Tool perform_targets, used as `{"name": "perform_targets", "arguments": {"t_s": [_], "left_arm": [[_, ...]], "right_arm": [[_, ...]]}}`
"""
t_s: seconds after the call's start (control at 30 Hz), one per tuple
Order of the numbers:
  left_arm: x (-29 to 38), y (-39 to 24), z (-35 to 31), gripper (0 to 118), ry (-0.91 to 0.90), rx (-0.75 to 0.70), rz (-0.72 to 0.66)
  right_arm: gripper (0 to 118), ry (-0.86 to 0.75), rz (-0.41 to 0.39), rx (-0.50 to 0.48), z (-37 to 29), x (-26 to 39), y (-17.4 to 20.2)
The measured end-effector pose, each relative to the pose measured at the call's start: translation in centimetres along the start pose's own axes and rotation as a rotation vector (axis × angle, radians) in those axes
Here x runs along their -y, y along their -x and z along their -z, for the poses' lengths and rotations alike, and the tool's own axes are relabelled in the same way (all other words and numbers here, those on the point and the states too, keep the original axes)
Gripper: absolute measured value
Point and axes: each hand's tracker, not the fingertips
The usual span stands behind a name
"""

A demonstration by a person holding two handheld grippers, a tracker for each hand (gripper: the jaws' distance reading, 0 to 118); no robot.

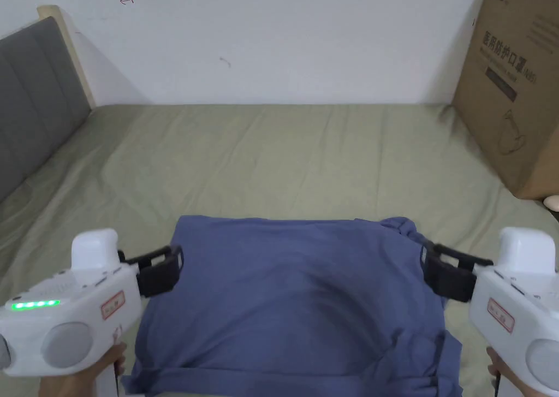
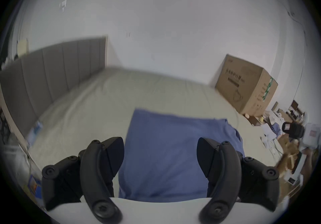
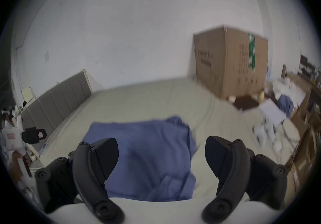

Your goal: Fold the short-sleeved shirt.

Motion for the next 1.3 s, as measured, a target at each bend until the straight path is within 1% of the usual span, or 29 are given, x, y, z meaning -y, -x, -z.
{"name": "perform_targets", "arguments": {"t_s": [0.07, 0.13, 0.17, 0.2, 0.23, 0.27, 0.3, 0.33, 0.43, 0.57, 0.67, 0.73, 0.9, 0.93, 0.97, 1.0, 1.03, 1.07, 1.1, 1.13, 1.3], "left_arm": [[-1.5, -1.8, -0.7, 89, -0.105, -0.032, 0.049], [-2.3, -3.4, -1.1, 88, -0.167, -0.069, 0.088], [-2.5, -3.9, -1.2, 88, -0.188, -0.083, 0.1], [-2.5, -4.4, -1.3, 86, -0.21, -0.092, 0.105], [-2.4, -4.7, -1.4, 78, -0.228, -0.082, 0.111], [-2.2, -5.0, -1.5, 57, -0.239, -0.065, 0.114], [-2.0, -5.1, -1.6, 27, -0.24, -0.049, 0.109], [-1.9, -5.1, -1.6, 0, -0.236, -0.023, 0.108], [-1.0, -4.9, -1.5, 0, -0.214, 0.034, 0.083], [-0.2, -4.5, -1.1, 0, -0.172, 0.019, 0.11], [0.4, -3.6, -0.9, 0, -0.131, 0.015, 0.105], [1.3, -2.6, -0.4, 0, -0.067, 0.005, 0.075], [4.5, 1.2, 1.6, 0, 0.198, -0.016, 0.039], [5.5, 2.0, 1.9, 0, 0.241, -0.024, 0.032], [6.3, 2.6, 2.3, 6, 0.296, -0.021, 0.032], [7.2, 3.4, 2.7, 18, 0.353, -0.015, 0.028], [8.1, 3.9, 3.0, 42, 0.402, -0.022, 0.036], [9.0, 4.3, 3.4, 76, 0.447, -0.039, 0.049], [10.0, 4.7, 3.8, 93, 0.493, -0.057, 0.066], [11.0, 5.0, 4.0, 98, 0.529, -0.08, 0.087], [14.7, 6.7, 4.6, 98, 0.581, -0.132, 0.053]], "right_arm": [[105, -0.077, -0.046, 0.027, -0.7, -1.2, 1.3], [105, -0.124, -0.089, 0.064, -0.7, -1.4, 2.1], [103, -0.146, -0.108, 0.077, -0.9, -1.5, 2.6], [98, -0.165, -0.114, 0.089, -1.1, -1.6, 2.9], [86, -0.18, -0.117, 0.09, -1.4, -1.6, 3.2], [55, -0.187, -0.118, 0.094, -1.6, -1.5, 3.9], [26, -0.192, -0.12, 0.102, -1.7, -1.5, 4.0], [0, -0.191, -0.125, 0.111, -1.8, -1.4, 4.2], [0, -0.214, -0.126, 0.116, -1.9, -1.0, 4.6], [0, -0.205, -0.137, 0.118, -1.8, -0.7, 4.6], [0, -0.192, -0.117, 0.111, -1.7, -0.3, 4.2], [0, -0.181, -0.111, 0.111, -1.5, 0.0, 4.1], [0, -0.137, -0.113, 0.112, -1.0, 1.0, 3.5], [0, -0.13, -0.112, 0.111, -0.8, 1.1, 3.2], [0, -0.122, -0.114, 0.113, -0.7, 1.4, 3.1], [0, -0.113, -0.116, 0.114, -0.6, 1.6, 3.1], [0, -0.106, -0.118, 0.115, -0.4, 1.8, 3.0], [0, -0.097, -0.118, 0.115, -0.4, 2.0, 2.9], [0, -0.09, -0.119, 0.112, -0.2, 2.2, 2.8], [0, -0.081, -0.12, 0.112, -0.1, 2.4, 2.7], [0, -0.038, -0.126, 0.123, 0.1, 3.5, 2.2]]}}
